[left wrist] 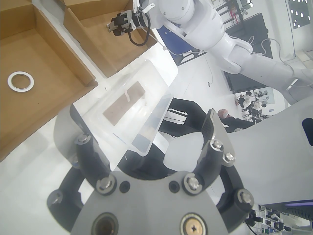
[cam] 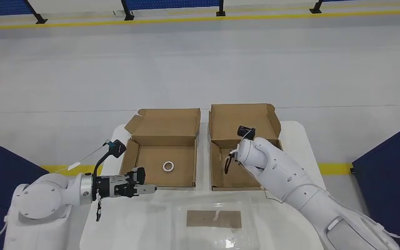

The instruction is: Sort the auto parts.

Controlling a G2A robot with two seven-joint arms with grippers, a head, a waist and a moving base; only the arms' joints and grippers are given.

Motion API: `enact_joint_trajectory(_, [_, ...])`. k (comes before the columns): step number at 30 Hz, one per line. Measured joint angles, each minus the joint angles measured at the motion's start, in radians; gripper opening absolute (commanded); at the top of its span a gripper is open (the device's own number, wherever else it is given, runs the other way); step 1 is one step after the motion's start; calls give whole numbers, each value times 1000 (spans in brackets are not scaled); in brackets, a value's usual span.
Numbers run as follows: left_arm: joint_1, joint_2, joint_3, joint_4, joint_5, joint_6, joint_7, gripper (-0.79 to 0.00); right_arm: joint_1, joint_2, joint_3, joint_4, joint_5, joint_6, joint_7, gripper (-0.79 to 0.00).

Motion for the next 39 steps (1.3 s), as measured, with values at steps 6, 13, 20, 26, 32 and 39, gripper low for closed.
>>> enact_joint_trajectory(6, [0, 0, 0, 0, 0, 0, 0, 0, 11, -19, -17, 32, -9, -3, 10, -785])
enact_joint_trajectory(13, [0, 0, 0, 0, 0, 0, 0, 0, 26, -41, -32, 77, -14, -11, 28, -785])
enact_joint_trajectory(20, [0, 0, 0, 0, 0, 0, 0, 0, 39, -62, -40, 120, -17, -13, 34, -785])
enact_joint_trajectory(26, [0, 0, 0, 0, 0, 0, 0, 0, 48, -77, -43, 148, -22, -16, 38, -767])
enact_joint_trajectory(32, [0, 0, 0, 0, 0, 0, 0, 0, 53, -89, -41, 166, -30, -19, 38, -631])
enact_joint_trajectory(39, [0, 0, 0, 0, 0, 0, 0, 0, 55, -97, -32, 176, -40, -25, 41, -523])
